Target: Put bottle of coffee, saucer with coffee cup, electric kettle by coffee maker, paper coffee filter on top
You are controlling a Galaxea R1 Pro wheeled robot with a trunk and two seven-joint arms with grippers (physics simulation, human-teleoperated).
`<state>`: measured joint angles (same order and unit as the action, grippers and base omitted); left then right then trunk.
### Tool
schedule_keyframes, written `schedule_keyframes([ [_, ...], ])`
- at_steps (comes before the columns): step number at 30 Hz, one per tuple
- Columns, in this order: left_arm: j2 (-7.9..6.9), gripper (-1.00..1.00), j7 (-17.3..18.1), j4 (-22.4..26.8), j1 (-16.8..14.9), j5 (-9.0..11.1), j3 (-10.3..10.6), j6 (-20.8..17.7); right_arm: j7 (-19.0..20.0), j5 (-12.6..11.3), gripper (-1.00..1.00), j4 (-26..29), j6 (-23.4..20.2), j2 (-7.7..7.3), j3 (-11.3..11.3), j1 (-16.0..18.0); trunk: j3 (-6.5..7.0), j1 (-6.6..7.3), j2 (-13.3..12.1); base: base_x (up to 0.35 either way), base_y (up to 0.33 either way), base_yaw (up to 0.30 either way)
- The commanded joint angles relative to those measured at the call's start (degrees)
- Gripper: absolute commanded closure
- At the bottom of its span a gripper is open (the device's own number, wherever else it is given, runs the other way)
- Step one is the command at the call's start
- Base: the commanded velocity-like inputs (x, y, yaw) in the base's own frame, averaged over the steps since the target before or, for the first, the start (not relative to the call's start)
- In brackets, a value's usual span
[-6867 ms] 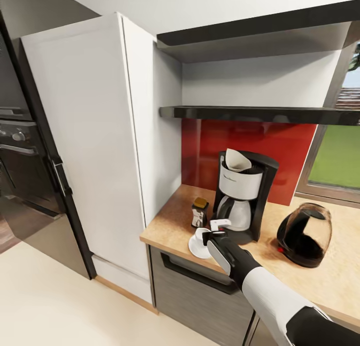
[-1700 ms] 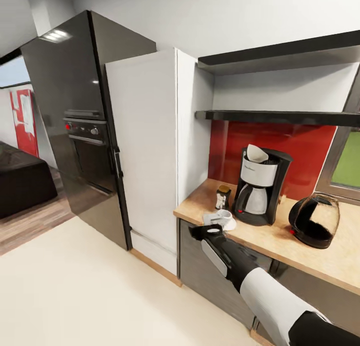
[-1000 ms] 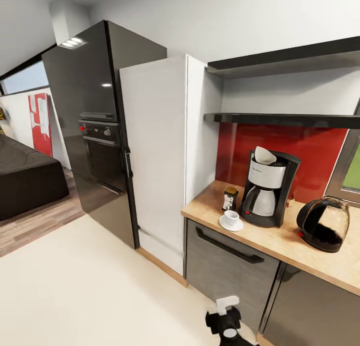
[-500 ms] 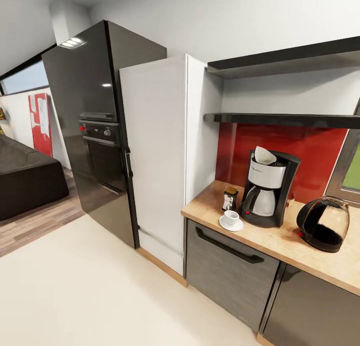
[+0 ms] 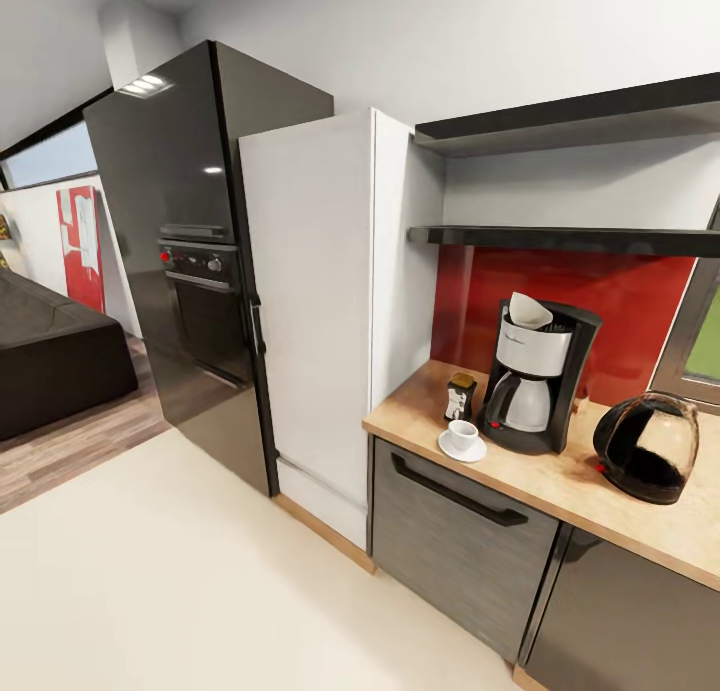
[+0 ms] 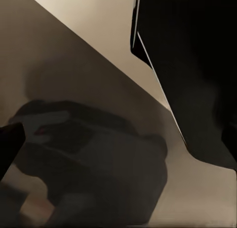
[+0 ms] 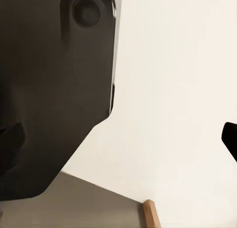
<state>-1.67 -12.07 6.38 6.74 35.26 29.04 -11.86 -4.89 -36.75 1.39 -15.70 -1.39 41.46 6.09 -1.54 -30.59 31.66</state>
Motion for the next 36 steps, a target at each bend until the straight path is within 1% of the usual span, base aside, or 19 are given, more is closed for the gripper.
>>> schedule_keyframes([
  [1, -0.07, -1.0, -0.46, 0.32, 0.04, 0.5, 0.49, -0.66, -0.22, -0.5, -1.0, 0.13, -0.38, 0.01, 0.51, -0.05, -0.1, -0.03, 0.09, 0.0, 0.0, 0.0],
  [11, -0.4, -1.0, -0.5, 0.3, 0.03, 0.51, 0.3, -0.97, -0.43, -0.18, -1.0, 0.1, -0.48, -0.02, 0.55, -0.2, -0.1, -0.03, 0.09, 0.0, 0.0, 0.0],
  [20, -0.6, -1.0, -0.5, 0.3, 0.03, 0.45, 0.37, -0.92, -0.55, -0.39, -1.0, 0.3, 0.25, -0.18, 0.47, -0.21, -0.1, -0.03, 0.09, 0.0, 0.0, 0.0],
  [21, -0.62, -1.0, -0.5, 0.3, 0.03, 0.44, 0.38, -0.91, -0.55, -0.43, -1.0, 0.36, 0.77, -0.18, 0.45, -0.21, -0.1, -0.03, 0.09, 0.0, 0.0, 0.0],
  [22, -0.63, -1.0, -0.5, 0.3, 0.03, 0.43, 0.44, -0.89, -0.54, -0.48, -1.0, 0.41, 2.77, -0.16, 0.41, -0.21, -0.1, -0.03, 0.09, 0.0, 0.0, 0.0],
  [23, -0.65, -1.0, -0.5, 0.3, 0.03, 0.43, 0.45, -0.89, -0.54, -0.47, -1.0, 0.42, 3.7, -0.15, 0.42, -0.21, -0.1, -0.03, 0.09, 0.0, 0.0, 0.0],
  [24, -0.67, -1.0, -0.5, 0.3, 0.03, 0.43, 0.47, -0.89, -0.53, -0.46, -1.0, 0.44, 6.16, -0.13, 0.44, -0.21, -0.1, -0.03, 0.09, 0.0, 0.0, 0.0],
  [27, -0.69, -1.0, -0.5, 0.35, 0.03, 0.42, 0.48, -0.87, -0.54, -0.44, -1.0, 0.45, 10.1, -0.14, 0.46, -0.21, -0.1, -0.03, 0.09, 0.0, 0.0, 0.0],
  [32, -0.59, -1.0, -0.5, 0.49, 0.03, 0.42, 0.41, 0.05, -0.52, -0.56, -1.0, 0.51, 13.16, -0.05, 0.32, -0.21, -0.1, -0.03, 0.09, 0.0, 0.0, 0.0],
  [36, -0.44, -1.0, -0.5, 0.5, 0.03, 0.46, 0.38, 2.33, -0.48, -0.73, -1.0, 2.23, 15.71, 0.3, 0.23, -0.21, -0.1, -0.03, 0.09, 0.0, 0.0, 0.0],
])
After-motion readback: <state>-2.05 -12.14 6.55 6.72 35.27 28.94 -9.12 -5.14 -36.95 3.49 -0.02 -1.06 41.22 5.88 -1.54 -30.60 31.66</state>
